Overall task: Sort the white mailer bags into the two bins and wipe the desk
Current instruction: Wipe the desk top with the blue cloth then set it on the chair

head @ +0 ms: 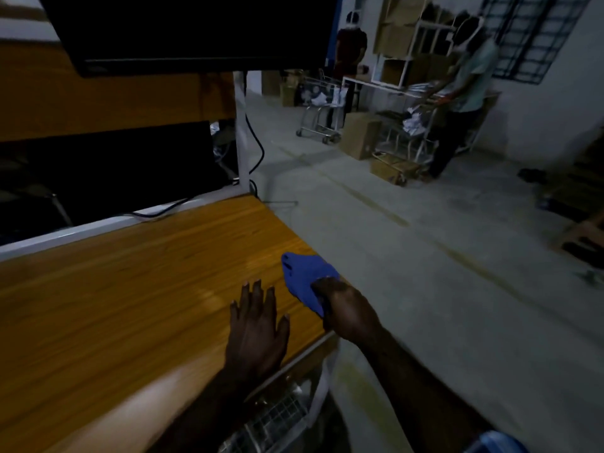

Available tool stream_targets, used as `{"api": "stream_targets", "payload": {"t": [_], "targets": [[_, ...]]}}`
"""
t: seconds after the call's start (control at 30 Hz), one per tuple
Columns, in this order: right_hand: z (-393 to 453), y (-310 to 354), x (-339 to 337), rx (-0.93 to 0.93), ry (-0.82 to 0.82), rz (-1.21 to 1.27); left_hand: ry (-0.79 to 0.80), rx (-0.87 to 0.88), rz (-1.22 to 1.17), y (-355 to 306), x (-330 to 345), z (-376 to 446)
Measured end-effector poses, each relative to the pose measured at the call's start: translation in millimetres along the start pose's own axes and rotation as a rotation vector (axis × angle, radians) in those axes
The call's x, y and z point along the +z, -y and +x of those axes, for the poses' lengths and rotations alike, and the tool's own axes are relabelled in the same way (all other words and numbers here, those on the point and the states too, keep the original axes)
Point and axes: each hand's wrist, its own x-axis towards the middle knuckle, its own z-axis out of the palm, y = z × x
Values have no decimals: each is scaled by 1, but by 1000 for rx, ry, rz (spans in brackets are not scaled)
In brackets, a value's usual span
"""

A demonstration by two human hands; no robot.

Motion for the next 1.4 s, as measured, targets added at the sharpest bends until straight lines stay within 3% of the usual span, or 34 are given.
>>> {"api": "stream_targets", "payload": {"t": [0.23, 0.4, 0.53, 1.07, 1.4], "targets": [[33, -10, -4, 44, -103, 9, 74, 9, 48, 0, 22, 21], [59, -12, 17, -3, 126, -86, 180, -38, 126, 5, 35, 23], [55, -22, 46, -20, 168, -144, 208, -58, 185, 7, 39, 23], [51, -64, 51, -213, 89, -32, 47, -163, 158, -9, 42, 19], [74, -81, 50, -318, 74, -4, -6, -337, 209, -28, 49, 22]]}}
